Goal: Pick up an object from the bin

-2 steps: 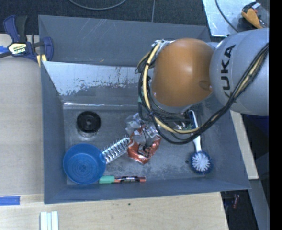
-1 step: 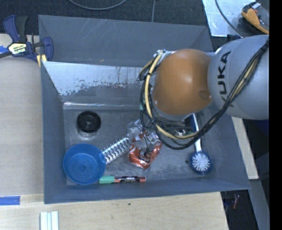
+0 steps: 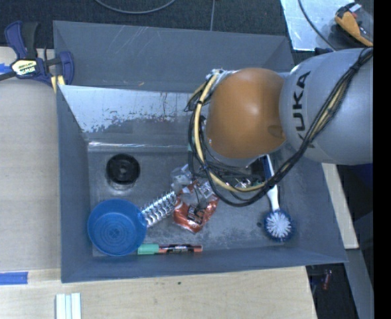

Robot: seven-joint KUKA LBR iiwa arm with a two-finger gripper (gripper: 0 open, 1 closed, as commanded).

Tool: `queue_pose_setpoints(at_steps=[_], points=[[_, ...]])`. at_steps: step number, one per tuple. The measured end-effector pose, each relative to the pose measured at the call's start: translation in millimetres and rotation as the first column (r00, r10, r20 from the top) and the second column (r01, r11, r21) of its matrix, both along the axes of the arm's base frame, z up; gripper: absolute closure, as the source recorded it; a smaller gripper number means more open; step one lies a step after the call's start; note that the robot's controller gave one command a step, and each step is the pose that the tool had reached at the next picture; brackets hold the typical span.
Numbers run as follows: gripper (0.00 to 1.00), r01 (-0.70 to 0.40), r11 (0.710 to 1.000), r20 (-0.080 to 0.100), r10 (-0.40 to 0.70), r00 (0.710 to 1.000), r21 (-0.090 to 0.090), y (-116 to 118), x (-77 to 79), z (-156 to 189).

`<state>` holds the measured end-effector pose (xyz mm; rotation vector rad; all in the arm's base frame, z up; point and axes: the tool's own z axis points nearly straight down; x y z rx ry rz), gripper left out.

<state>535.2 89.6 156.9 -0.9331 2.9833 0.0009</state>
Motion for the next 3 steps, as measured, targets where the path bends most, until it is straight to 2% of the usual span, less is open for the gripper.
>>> queue_pose_setpoints(at_steps=[1,2,3], points=[[1.0,-0.001,1.0,0.006,0.001,1.0,0.0,-1,2.9,58],[1.0,-0.002,1.0,-0.009,0.002,1.0,-0.001,4,-0.1,-10],[1.0,-0.003,1.0,0.001,0.003,1.0,0.001,4,1.1,10]])
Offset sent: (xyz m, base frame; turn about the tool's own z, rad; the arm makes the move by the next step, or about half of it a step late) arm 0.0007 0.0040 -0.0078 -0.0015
